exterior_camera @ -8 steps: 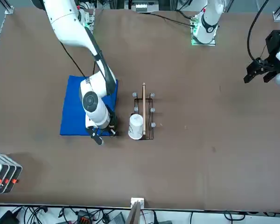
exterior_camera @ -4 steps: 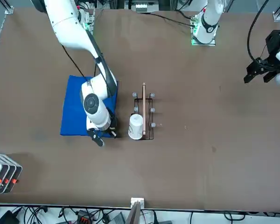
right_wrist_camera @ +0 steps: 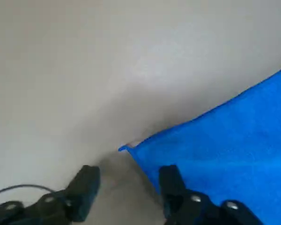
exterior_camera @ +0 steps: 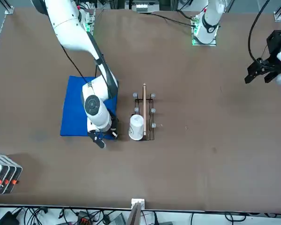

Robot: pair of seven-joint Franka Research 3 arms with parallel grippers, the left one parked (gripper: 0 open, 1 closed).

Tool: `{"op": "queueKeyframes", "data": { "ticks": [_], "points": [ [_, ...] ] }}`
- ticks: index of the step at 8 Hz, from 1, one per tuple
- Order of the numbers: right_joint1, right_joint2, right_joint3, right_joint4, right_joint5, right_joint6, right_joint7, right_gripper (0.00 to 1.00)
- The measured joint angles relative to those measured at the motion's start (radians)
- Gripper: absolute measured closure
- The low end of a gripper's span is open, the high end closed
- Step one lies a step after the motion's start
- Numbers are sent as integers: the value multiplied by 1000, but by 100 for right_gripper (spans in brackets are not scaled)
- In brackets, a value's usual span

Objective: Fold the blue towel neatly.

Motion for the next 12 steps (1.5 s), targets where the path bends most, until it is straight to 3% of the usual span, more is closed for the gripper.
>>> {"op": "queueKeyframes", "data": {
  "ticks": [1,3,8,12],
  "points": [
    [-4,-10,-10,18,-2,-56,-36,0],
    [-26,-66,-44,67,-10,-213,-161,0],
    [-125,-296,-188,86,-14,-542,-670,0],
    [-283,-430,-202,82,-14,-658,-959,0]
  ]
}}
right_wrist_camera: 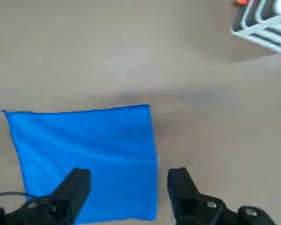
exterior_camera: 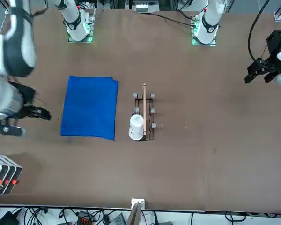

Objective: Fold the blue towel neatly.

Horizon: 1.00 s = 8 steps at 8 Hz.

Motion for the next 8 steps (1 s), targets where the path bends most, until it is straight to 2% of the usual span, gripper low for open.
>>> {"op": "queueKeyframes", "data": {
  "ticks": [1,2,4,8],
  "points": [
    [-39,-43,4,-1,2,-23,-36,0],
    [-83,-84,26,-2,4,-33,-49,0],
    [-142,-177,93,-39,4,-49,-50,0],
    [-173,-383,124,-277,1,-25,-51,0]
  ]
}}
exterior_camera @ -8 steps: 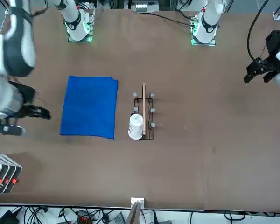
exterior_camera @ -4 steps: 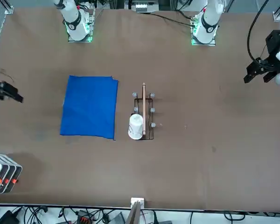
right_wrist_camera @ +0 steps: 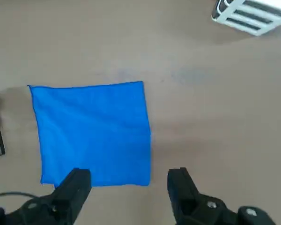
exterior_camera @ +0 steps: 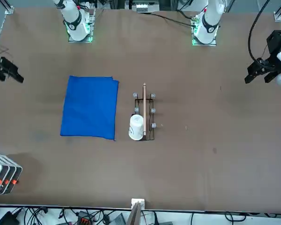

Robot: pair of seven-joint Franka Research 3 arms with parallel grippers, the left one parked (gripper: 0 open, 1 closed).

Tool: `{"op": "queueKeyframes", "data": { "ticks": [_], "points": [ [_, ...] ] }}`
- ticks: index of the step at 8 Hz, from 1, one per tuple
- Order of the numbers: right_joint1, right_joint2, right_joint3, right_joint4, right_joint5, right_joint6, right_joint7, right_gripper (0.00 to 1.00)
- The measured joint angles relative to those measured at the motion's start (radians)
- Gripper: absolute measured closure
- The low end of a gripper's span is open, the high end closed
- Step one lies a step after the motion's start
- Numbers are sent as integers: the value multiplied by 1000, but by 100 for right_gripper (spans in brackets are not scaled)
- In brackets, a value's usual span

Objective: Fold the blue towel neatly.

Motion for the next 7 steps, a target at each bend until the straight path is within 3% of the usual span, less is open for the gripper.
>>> {"op": "queueKeyframes", "data": {
  "ticks": [7],
  "points": [
    [40,-26,29,-29,0,14,-3,0]
  ]
}}
